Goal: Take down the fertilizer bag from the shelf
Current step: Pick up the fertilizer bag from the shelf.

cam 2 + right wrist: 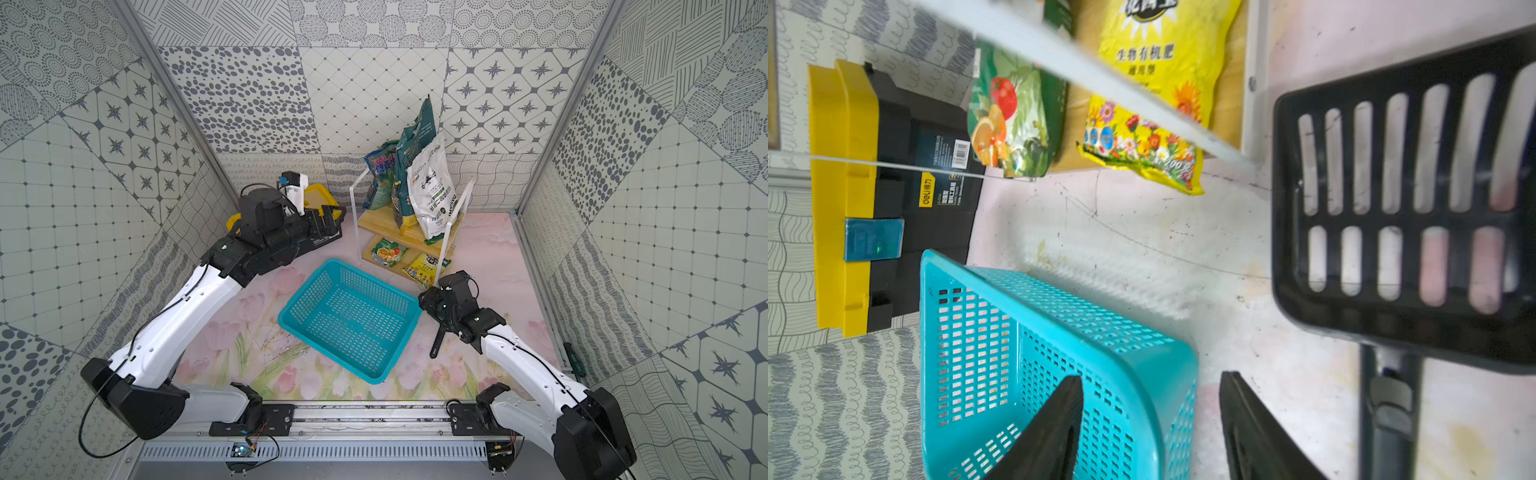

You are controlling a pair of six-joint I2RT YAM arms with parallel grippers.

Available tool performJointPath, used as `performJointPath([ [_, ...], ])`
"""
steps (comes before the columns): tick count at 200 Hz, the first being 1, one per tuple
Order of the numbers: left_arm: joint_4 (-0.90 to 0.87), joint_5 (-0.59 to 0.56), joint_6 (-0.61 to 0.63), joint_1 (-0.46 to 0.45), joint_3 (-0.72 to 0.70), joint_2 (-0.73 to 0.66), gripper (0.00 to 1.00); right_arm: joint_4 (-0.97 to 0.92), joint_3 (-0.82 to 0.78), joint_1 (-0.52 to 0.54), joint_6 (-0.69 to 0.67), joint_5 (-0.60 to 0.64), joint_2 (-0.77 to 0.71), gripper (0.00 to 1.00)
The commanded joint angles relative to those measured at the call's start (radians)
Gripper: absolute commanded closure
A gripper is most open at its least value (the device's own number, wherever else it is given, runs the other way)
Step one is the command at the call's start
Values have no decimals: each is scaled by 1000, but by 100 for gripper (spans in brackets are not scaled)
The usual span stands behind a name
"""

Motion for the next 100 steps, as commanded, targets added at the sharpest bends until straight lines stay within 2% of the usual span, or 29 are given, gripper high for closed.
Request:
performJointPath([
  [1, 34, 241, 108, -14, 312, 180, 3, -6, 5, -68, -86, -114, 2, 42],
  [58, -86, 245, -8, -25, 939, 622, 14, -33, 77, -125, -182, -163, 21, 40],
  [78, -61, 186, -64, -26, 972, 687, 20, -37, 89, -127, -191, -162, 18, 40],
  [100, -50, 99, -45, -44, 973, 714, 23, -37, 94, -129, -194, -161, 9, 40],
])
